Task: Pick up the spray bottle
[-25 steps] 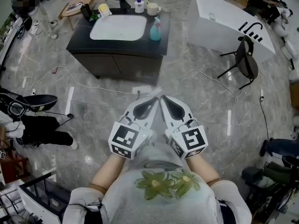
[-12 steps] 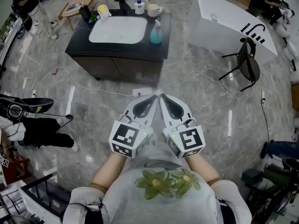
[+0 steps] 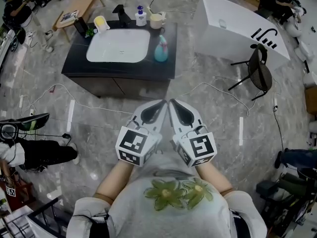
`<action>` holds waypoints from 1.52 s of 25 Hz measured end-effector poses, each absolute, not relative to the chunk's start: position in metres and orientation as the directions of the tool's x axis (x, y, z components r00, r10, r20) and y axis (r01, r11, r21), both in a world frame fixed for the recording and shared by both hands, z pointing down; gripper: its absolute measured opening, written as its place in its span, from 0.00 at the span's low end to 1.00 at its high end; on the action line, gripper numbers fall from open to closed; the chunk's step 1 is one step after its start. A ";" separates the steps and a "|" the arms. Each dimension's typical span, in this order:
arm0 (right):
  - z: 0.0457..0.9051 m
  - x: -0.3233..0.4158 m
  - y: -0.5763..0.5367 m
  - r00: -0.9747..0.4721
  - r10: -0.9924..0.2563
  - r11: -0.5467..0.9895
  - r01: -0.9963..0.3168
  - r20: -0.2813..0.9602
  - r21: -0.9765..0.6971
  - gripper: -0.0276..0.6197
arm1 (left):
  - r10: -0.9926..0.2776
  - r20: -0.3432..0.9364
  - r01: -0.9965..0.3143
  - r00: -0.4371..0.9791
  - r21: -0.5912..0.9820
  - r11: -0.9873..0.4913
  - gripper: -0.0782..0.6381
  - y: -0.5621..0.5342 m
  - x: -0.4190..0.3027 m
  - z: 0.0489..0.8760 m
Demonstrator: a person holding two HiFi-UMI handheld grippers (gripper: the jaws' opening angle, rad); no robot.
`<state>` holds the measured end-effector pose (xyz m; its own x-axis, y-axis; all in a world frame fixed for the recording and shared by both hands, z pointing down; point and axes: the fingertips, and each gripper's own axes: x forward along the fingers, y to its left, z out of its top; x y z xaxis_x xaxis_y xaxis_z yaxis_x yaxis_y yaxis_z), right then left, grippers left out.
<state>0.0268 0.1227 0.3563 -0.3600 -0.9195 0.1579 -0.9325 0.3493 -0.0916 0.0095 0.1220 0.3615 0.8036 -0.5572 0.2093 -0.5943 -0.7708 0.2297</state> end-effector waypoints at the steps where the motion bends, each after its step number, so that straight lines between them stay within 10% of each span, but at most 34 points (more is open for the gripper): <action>1: 0.357 0.028 0.115 -0.354 -0.921 0.344 -0.935 0.159 -0.089 0.08 | -0.554 0.207 -0.591 0.806 0.233 -0.773 0.12 0.114 0.011 0.362; 38: 0.389 0.037 -0.040 -0.302 -0.907 0.286 -0.953 0.293 -0.099 0.08 | -0.461 0.244 -0.519 0.853 0.321 -0.792 0.12 -0.033 0.015 0.393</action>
<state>0.0366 -0.0396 0.3893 -0.3021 -0.9072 0.2927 -0.9533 0.2856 -0.0987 0.0154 -0.0331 0.3929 0.8535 -0.4606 0.2439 -0.5192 -0.7919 0.3214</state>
